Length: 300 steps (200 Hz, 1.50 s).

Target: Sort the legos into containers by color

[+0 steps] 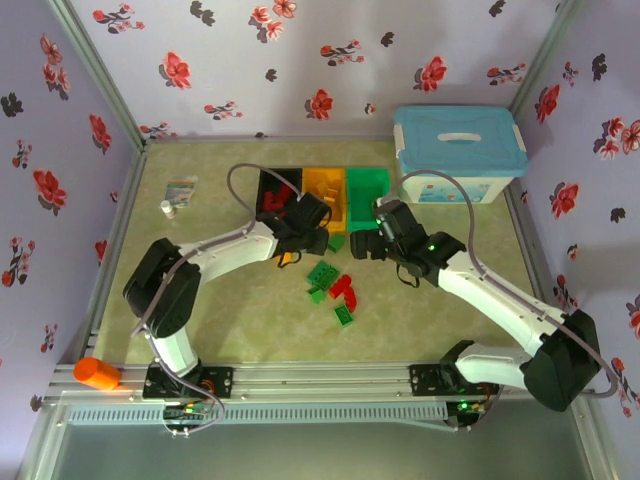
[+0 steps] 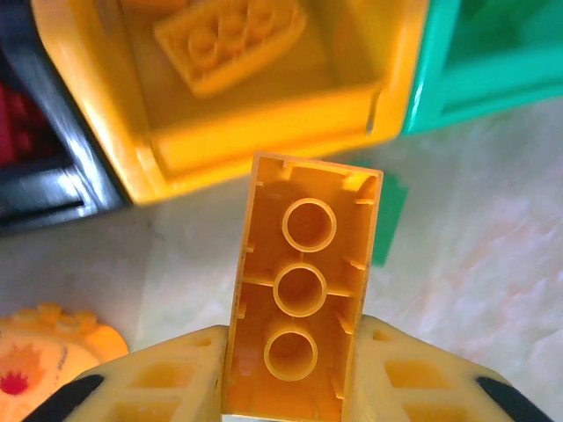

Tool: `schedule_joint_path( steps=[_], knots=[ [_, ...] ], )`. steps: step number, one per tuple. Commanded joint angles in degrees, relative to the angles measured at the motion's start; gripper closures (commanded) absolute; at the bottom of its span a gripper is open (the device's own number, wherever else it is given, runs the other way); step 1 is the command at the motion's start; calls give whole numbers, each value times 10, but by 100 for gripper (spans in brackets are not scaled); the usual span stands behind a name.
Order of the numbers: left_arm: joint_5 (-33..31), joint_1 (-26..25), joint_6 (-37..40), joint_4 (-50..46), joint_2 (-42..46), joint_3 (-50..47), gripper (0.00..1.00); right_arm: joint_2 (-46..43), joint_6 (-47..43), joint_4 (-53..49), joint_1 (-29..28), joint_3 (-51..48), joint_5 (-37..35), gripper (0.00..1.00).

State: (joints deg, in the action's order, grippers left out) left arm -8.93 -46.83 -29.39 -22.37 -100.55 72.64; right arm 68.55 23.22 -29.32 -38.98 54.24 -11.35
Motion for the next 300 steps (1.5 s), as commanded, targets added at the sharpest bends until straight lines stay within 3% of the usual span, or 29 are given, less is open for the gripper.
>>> schedule_joint_path(
  steps=[1, 59, 89, 111, 182, 236, 300],
  knots=[
    [-3, 16, 18, -17, -2, 50, 70, -18, 15, 9, 3, -10, 5, 6],
    [19, 52, 41, -43, -87, 178, 67, -61, 21, -8, 3, -31, 0, 6],
    [23, 48, 52, -99, -112, 236, 30, -64, 27, -13, 3, -43, 8, 6],
    [21, 45, 41, -58, -68, 170, 22, -60, 25, -5, 3, -53, 17, 5],
    [-20, 52, -12, 3, 108, -69, 22, 60, 19, 25, -32, -25, 80, 5],
    [-32, 88, -79, 50, 251, -244, 22, 232, 13, -1, -114, 89, 46, 1],
    [-57, 115, -115, 33, 406, -364, 21, 379, -62, -66, -139, 212, 61, 1]
  ],
)
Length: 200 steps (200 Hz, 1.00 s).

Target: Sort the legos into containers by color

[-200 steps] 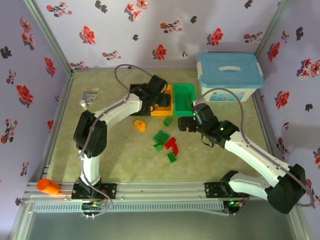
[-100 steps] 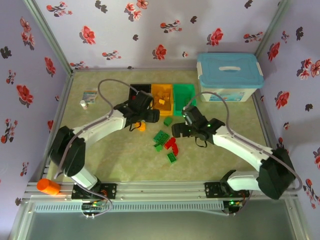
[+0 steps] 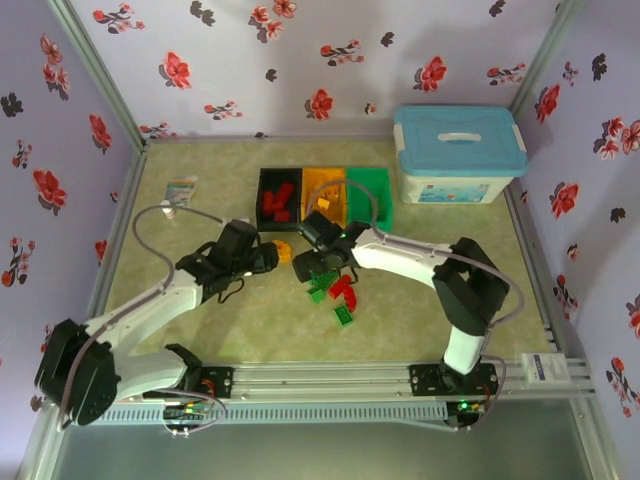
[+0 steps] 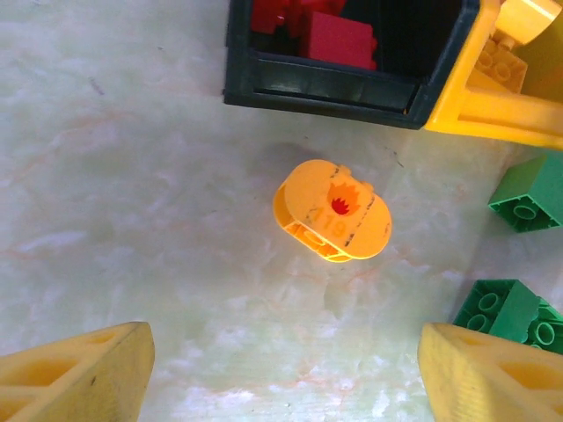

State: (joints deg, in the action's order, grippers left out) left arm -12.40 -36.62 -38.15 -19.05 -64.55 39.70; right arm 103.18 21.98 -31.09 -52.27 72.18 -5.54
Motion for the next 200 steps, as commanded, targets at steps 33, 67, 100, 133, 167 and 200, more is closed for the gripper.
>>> schedule_joint_path(
  steps=[33, 67, 100, 133, 167, 200],
  knots=[
    [-22, 24, -42, -8, 103, -78, 21, 84, -98, -91, -6, 75, 1, 1],
    [-23, 28, -45, -17, 120, -89, 21, 112, -121, -103, -10, 95, 38, 1],
    [-23, 30, -41, -16, 118, -85, 21, 131, -130, -108, -15, 106, 50, 2],
    [-20, 30, -35, -9, 120, -82, 22, 147, -132, -114, -17, 117, 38, 6],
    [-13, 30, -31, 2, 133, -89, 22, 148, -134, -118, -17, 122, 23, 15],
    [-13, 30, -29, 0, 138, -92, 22, 143, -133, -119, -17, 126, 10, 32]
  ],
)
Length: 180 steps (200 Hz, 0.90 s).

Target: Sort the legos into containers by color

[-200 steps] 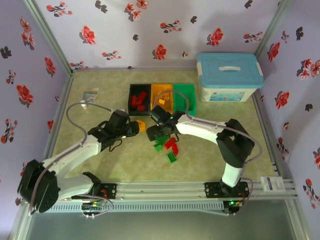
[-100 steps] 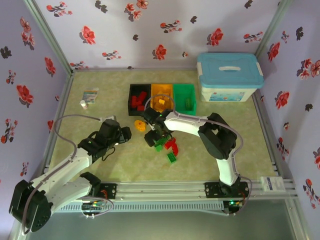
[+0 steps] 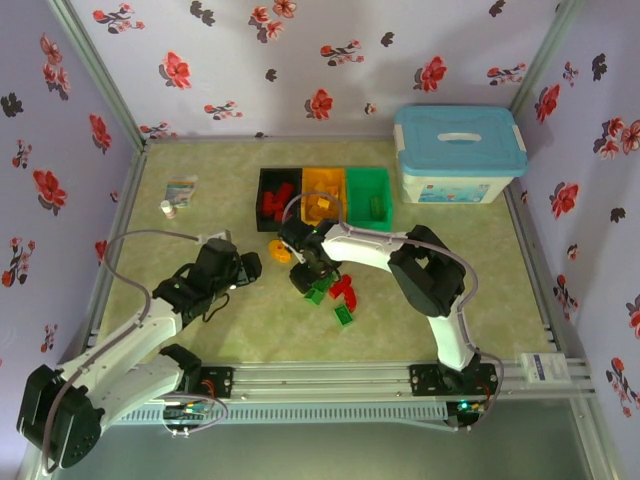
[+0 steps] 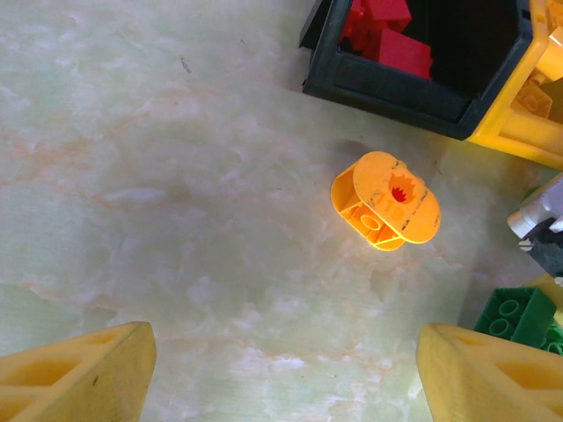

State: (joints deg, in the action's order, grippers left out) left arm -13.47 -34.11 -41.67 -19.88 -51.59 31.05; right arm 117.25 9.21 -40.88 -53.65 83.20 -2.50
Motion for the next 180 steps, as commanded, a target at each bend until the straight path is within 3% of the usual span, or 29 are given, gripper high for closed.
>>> schedule_joint_path(
  steps=[1, 28, 74, 124, 180],
  knots=[
    [-2, 4, 6, 8, 8, -6, 22, 1, -6, -21, -3, 16, -20, 32],
    [-4, 4, 6, 7, 13, -11, 23, -16, -2, -23, -3, 11, -30, 41],
    [-3, 4, 8, 7, 20, -15, 23, -100, -3, -11, 15, -2, -77, 40],
    [9, 3, 13, 14, 18, -19, 23, -164, 6, -7, 136, 32, -106, 40],
    [25, -5, 7, 24, 2, -25, 23, -72, 12, -51, 243, 140, -76, 40]
  ],
)
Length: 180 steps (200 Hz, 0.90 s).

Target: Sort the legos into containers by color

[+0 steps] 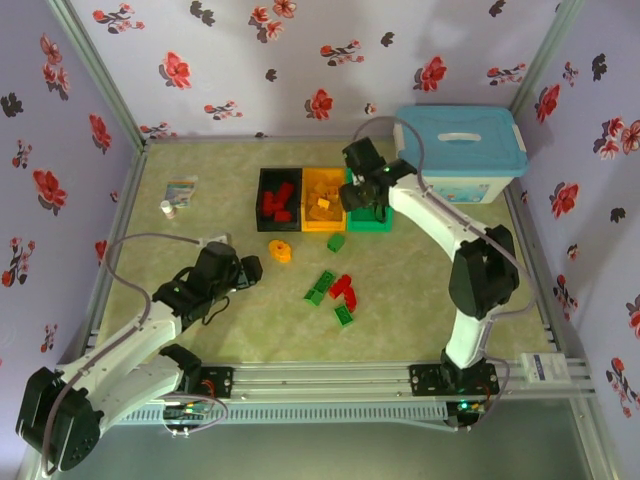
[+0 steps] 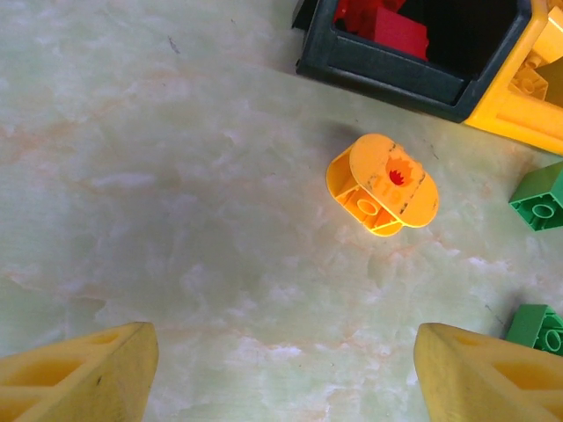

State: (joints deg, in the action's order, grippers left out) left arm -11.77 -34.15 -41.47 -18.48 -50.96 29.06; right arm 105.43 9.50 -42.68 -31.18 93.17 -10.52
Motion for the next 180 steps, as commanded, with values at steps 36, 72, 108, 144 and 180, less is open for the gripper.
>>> schedule_joint_path(
  steps=[36, 72, 108, 144, 180],
  knots=[
    [7, -8, 6, 6, -2, 2, 23, 106, 4, -67, 42, 123, -1, 13],
    [8, -9, 13, 7, -10, 11, 23, 70, 13, -46, 36, 104, -13, 1],
    [20, -10, 20, 33, -55, 26, 20, -16, 30, 3, 19, 13, -7, 1],
    [64, -11, 30, 68, -147, 66, 16, -102, 58, 53, 1, -105, 46, 1],
    [55, -72, 54, 66, -238, 136, 17, -168, 86, 85, -6, -219, 42, 1]
  ],
)
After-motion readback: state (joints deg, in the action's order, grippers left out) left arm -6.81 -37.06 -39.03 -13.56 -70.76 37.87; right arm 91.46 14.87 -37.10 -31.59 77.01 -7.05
